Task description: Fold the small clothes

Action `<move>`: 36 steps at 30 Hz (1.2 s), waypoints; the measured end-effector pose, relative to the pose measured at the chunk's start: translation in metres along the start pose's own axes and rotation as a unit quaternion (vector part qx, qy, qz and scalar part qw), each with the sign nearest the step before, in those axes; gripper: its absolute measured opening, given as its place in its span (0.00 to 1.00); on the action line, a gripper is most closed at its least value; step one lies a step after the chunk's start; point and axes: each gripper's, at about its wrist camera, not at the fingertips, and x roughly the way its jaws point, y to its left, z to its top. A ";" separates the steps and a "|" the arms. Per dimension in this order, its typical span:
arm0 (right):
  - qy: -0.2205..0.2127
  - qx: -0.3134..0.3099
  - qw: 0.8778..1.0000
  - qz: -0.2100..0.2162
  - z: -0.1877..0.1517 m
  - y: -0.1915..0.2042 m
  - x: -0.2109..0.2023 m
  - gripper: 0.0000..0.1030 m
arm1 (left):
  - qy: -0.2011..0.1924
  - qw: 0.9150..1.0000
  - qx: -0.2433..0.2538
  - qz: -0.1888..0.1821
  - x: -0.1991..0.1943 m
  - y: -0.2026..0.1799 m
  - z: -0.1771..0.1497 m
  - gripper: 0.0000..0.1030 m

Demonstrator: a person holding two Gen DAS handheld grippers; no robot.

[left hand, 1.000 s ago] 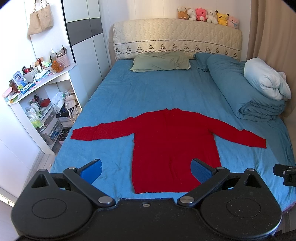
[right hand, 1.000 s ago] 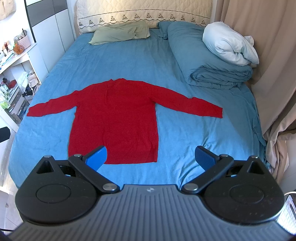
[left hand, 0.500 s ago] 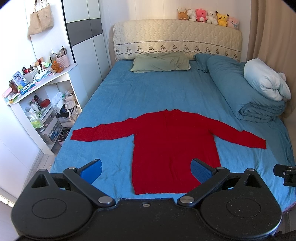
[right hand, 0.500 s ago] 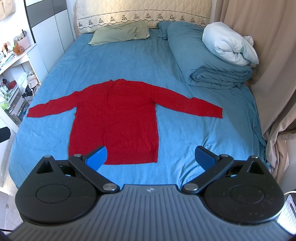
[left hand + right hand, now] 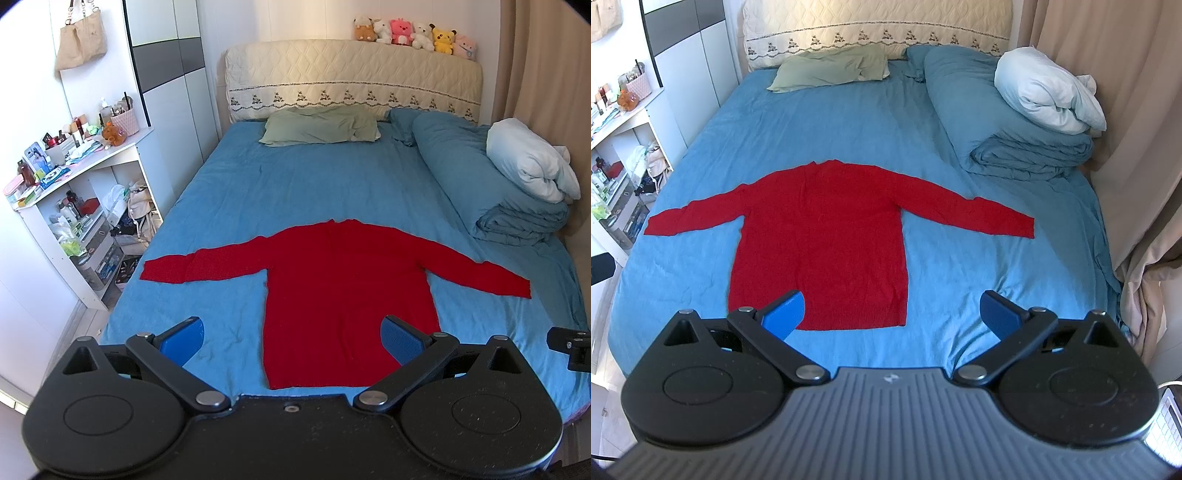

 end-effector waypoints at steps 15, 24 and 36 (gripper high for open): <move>-0.016 0.020 1.000 -0.015 0.031 0.014 0.003 1.00 | -0.009 0.999 -0.001 -0.036 0.019 0.015 0.034 1.00; -0.044 0.057 0.996 -0.058 0.093 0.008 0.040 1.00 | -0.050 0.996 0.034 -0.070 0.075 0.012 0.103 1.00; -0.050 0.098 0.990 -0.086 0.178 -0.083 0.137 1.00 | -0.034 0.998 0.024 -0.054 0.174 -0.064 0.174 1.00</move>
